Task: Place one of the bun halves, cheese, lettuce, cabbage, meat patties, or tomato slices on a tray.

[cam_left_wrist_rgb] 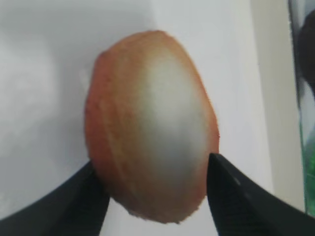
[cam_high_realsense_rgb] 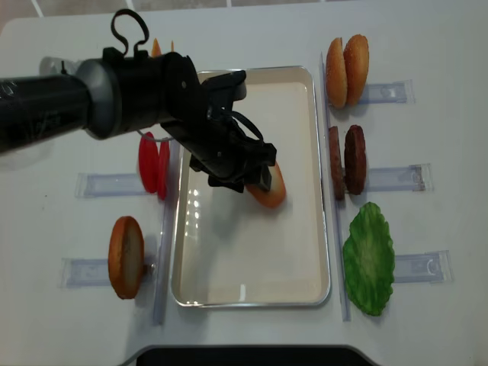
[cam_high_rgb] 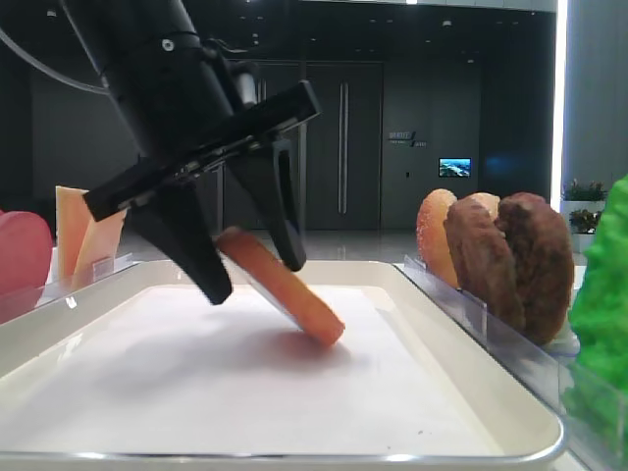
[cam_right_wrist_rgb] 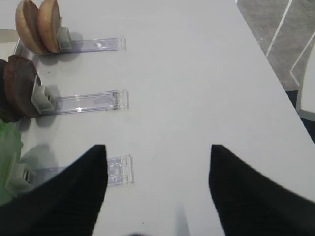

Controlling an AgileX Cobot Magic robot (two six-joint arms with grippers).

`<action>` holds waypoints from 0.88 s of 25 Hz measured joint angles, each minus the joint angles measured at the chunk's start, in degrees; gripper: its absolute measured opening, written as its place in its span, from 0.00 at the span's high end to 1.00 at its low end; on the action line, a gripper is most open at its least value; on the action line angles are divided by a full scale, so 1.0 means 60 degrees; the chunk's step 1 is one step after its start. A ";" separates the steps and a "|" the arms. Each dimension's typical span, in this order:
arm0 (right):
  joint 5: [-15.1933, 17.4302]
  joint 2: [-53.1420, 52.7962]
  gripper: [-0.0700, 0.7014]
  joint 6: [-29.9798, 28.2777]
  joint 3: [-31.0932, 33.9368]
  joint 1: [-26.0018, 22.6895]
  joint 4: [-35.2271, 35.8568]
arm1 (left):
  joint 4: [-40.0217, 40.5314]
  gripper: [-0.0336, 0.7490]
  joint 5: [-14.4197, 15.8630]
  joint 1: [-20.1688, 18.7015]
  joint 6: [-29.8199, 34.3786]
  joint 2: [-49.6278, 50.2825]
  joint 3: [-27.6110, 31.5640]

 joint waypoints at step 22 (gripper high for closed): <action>0.0000 0.0000 0.35 0.0000 0.0000 0.0000 0.0000 | 0.5469 0.31 0.5766 0.0893 -0.3290 -0.2192 -0.3157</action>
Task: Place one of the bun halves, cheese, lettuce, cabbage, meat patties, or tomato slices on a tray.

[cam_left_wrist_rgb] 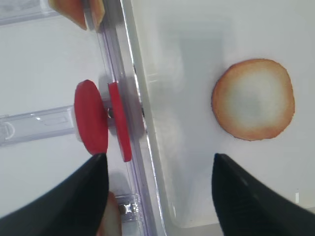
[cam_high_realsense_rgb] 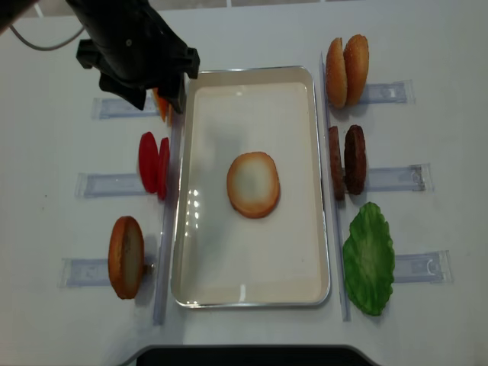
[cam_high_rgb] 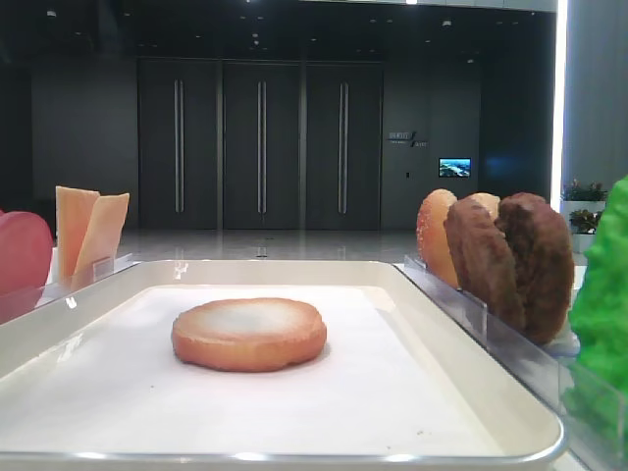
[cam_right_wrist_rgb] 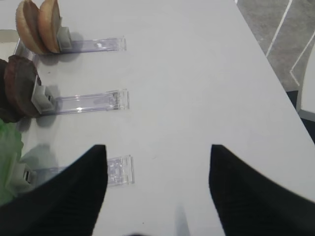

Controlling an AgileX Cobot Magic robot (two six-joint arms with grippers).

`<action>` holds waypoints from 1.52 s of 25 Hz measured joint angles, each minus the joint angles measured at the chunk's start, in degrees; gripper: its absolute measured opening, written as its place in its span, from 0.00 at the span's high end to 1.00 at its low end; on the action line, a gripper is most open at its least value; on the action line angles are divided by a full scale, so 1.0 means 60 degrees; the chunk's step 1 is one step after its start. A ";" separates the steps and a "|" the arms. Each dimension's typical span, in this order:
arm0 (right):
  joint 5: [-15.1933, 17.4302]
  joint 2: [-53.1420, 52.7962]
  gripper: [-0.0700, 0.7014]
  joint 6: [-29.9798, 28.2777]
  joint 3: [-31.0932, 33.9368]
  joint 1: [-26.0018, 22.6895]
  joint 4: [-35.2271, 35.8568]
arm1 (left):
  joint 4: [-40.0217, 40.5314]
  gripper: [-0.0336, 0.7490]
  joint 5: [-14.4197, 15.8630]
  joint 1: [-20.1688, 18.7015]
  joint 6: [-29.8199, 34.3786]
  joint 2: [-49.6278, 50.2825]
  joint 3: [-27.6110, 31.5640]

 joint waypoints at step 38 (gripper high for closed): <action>0.0000 0.0000 0.35 0.0000 0.0000 0.0000 0.0000 | -0.0461 0.31 -0.1115 0.4987 0.3151 -1.1895 0.9199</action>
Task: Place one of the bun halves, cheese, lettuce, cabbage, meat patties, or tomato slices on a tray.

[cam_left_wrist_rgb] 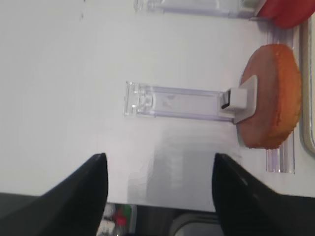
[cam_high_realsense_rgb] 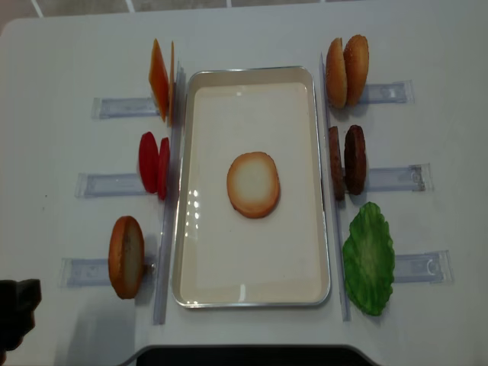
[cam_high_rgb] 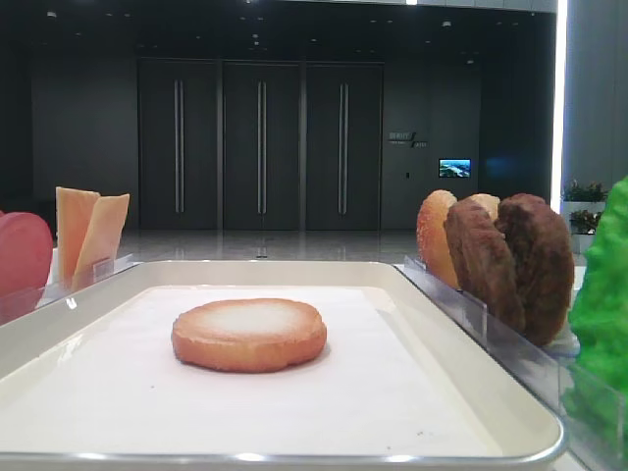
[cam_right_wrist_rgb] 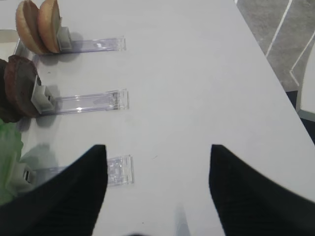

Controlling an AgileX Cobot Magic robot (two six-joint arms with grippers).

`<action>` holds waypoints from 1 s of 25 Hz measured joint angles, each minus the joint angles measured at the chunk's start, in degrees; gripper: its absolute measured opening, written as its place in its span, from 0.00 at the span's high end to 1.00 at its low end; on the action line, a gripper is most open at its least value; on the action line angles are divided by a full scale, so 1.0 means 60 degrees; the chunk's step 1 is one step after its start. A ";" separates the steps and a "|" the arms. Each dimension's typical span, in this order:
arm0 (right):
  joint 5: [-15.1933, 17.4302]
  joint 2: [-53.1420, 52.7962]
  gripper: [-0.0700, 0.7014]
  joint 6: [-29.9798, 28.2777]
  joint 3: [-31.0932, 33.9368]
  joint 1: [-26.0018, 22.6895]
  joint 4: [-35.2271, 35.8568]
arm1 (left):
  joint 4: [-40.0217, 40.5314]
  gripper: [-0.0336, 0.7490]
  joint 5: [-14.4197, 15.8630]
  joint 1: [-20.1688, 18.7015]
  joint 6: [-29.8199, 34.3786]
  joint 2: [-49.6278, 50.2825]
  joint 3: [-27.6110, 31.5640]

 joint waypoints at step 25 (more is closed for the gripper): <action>0.0000 0.0000 0.35 0.0000 0.0000 0.0000 0.0011 | -0.0547 0.31 0.0087 0.0000 0.0947 -0.3702 0.0029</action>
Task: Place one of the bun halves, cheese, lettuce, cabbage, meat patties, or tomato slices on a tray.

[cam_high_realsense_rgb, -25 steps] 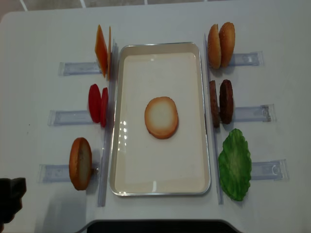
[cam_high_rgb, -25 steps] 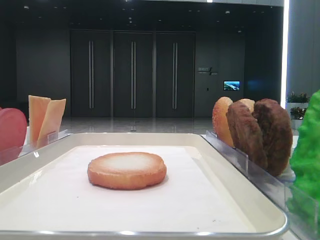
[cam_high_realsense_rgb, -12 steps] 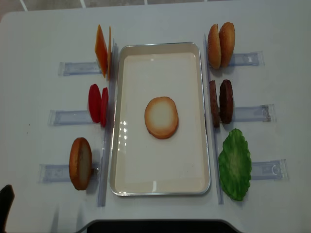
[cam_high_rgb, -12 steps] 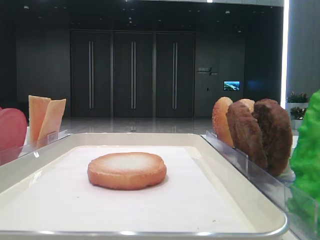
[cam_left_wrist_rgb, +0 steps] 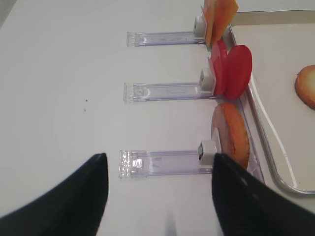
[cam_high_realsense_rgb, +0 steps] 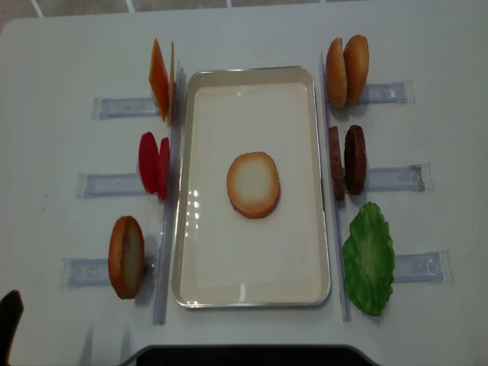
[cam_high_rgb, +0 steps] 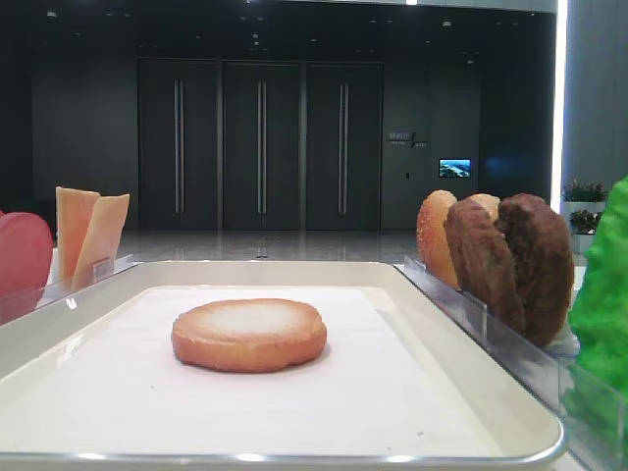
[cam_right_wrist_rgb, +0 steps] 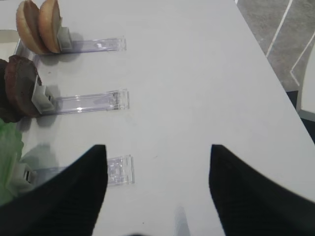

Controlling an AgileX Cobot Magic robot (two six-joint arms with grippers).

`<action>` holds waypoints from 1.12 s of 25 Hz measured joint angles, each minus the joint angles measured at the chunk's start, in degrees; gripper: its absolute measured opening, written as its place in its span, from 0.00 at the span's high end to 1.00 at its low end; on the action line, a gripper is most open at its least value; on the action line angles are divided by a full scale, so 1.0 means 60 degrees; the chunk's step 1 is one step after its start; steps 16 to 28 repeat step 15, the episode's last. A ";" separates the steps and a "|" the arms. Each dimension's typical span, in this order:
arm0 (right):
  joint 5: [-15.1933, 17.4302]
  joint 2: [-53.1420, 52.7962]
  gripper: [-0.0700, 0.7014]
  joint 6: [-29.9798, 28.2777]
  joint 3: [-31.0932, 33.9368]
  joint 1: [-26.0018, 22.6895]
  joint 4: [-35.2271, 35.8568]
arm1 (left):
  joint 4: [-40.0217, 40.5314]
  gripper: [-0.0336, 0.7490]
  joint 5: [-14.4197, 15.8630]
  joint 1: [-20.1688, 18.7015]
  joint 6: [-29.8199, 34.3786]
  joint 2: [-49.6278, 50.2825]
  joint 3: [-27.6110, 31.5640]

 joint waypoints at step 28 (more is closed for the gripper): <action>0.0000 0.0000 0.35 0.0000 0.0000 0.0000 0.0003 | 0.0000 0.31 0.0000 0.0000 0.0000 0.0000 0.0000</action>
